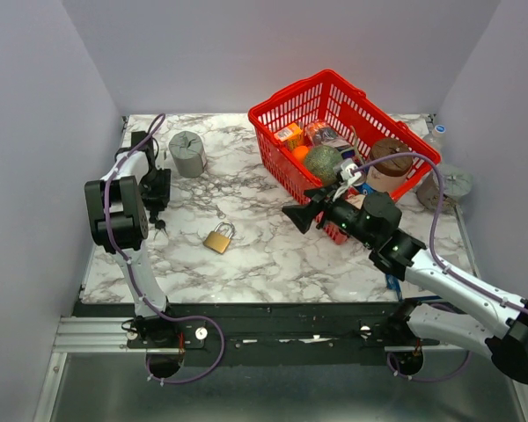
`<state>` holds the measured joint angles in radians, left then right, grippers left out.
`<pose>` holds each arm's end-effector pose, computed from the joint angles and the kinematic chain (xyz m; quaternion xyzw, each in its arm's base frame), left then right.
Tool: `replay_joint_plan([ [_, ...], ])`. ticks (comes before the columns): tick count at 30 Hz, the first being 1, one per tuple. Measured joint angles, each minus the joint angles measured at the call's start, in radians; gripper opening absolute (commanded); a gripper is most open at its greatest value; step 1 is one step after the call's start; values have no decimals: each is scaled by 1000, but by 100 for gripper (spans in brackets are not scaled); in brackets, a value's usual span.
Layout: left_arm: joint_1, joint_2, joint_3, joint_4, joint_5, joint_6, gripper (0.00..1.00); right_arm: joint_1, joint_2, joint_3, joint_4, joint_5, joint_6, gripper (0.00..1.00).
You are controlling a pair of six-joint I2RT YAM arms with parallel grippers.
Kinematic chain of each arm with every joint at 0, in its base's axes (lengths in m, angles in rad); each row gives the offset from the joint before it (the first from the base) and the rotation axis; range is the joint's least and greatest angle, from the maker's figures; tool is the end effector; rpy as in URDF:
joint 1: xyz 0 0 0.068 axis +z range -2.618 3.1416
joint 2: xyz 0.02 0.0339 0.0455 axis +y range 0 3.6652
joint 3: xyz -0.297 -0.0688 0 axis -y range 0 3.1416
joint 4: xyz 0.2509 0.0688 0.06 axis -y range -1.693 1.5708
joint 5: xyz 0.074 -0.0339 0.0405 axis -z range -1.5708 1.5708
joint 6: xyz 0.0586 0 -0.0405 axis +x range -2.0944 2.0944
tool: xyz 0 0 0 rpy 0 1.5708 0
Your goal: Unlock with the key
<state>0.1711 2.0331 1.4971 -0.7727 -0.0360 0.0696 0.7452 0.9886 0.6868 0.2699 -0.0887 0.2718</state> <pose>0.4265 0.0758 0.1747 -0.0526 0.9899 0.0334 0.1276 0.1776 0.1709 0.3401 -0.1983 0.6903 0.3662 0.5916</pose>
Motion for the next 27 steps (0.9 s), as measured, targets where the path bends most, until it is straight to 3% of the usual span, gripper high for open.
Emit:
replay_joint_plan([
  [2,0,1,0,1,-3,4,49,1,13,-1,0,-6,0,93],
  [9,-1,0,0,3,-5,1,85,2,45,-2,1,-24,0,93],
  [11,-3,0,1,8,-5,-1,99,2,46,-2,1,-26,0,93],
  [20,-25,-37,-10,24,-33,-19,99,3,45,-10,11,-27,-8,93],
  [27,-99,-288,-111,95,-118,-36,99,6,31,-32,26,-41,-52,90],
])
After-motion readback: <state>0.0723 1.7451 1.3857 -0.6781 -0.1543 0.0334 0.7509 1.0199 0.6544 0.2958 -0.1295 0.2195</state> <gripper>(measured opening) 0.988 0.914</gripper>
